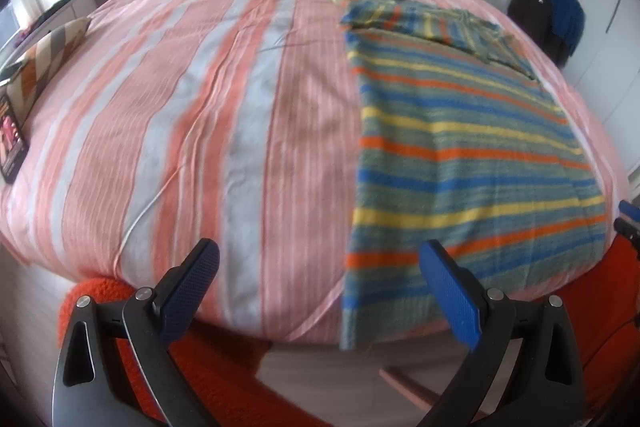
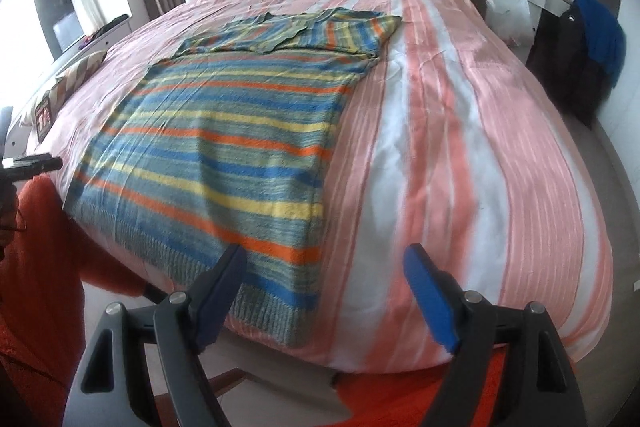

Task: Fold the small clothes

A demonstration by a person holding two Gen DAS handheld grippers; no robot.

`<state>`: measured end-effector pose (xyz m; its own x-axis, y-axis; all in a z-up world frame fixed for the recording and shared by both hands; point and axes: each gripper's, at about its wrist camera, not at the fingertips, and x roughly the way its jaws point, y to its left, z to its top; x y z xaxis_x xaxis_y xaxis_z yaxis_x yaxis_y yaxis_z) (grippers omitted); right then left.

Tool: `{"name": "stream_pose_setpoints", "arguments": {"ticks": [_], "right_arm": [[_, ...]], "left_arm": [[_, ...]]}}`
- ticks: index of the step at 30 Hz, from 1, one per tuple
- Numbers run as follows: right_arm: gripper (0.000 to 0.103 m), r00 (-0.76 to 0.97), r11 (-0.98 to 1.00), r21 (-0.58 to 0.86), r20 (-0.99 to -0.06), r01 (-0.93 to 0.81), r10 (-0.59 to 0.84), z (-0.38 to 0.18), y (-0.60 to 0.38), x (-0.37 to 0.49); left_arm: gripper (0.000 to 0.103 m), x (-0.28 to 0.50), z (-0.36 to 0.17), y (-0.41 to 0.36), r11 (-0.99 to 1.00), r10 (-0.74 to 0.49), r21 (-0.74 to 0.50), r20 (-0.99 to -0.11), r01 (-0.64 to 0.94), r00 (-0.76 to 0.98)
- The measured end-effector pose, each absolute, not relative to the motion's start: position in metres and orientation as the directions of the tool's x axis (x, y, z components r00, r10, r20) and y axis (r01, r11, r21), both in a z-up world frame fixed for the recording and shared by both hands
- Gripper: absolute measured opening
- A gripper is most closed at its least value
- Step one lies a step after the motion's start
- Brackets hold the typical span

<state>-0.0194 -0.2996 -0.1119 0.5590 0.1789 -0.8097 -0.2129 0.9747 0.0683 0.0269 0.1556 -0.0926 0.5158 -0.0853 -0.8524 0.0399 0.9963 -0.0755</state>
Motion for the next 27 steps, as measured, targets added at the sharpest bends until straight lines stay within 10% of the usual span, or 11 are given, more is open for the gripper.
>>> {"name": "stream_pose_setpoints", "arguments": {"ticks": [27], "right_arm": [[0.080, 0.567, 0.969, 0.111, -0.794, -0.221, 0.220, -0.110, -0.295, -0.025]], "left_arm": [[0.100, 0.025, -0.102, 0.151, 0.995, -0.099, -0.094, -0.880, 0.034, 0.465]]}}
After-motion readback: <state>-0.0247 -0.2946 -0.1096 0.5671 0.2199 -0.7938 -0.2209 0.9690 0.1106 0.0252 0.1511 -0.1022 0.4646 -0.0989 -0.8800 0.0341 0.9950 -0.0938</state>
